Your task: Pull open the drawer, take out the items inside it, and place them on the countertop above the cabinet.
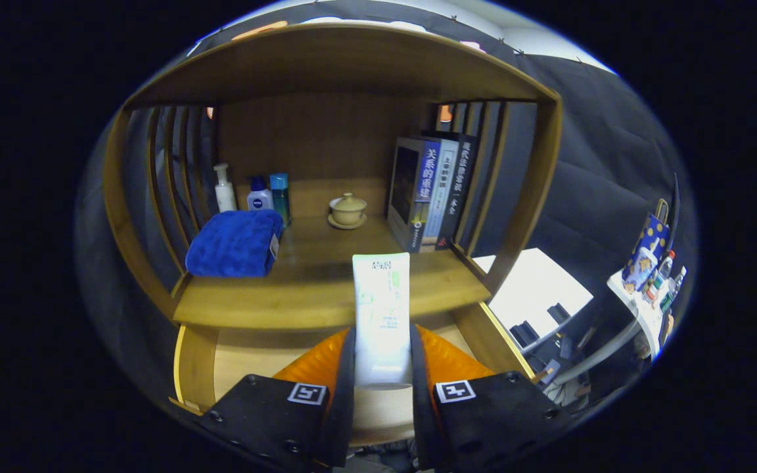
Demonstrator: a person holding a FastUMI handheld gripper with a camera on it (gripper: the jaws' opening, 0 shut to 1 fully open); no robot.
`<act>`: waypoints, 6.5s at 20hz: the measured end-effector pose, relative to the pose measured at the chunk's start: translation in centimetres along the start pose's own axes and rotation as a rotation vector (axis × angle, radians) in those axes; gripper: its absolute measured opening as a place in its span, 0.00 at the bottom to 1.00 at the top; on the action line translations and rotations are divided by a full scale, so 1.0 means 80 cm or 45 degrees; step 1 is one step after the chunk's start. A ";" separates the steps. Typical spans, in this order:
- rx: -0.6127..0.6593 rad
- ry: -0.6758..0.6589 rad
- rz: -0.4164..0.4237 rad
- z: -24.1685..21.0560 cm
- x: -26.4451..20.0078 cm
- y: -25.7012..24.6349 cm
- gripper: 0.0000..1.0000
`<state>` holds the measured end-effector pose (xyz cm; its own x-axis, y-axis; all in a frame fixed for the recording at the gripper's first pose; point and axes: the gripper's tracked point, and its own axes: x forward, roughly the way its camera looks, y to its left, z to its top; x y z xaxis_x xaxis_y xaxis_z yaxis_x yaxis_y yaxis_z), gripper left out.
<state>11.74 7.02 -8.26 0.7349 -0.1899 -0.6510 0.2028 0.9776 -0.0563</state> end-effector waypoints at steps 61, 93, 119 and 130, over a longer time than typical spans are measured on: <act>0.020 -0.773 0.225 0.067 -0.105 -0.002 0.98; 0.008 -0.601 0.270 -0.234 -0.096 -0.008 0.98; 0.063 -0.532 0.374 -0.255 -0.019 0.000 0.98; 0.061 -0.491 0.370 -0.205 0.054 0.024 0.98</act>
<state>4.66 9.55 -23.61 0.9501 0.0615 -0.3058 -0.0234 0.9916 0.1269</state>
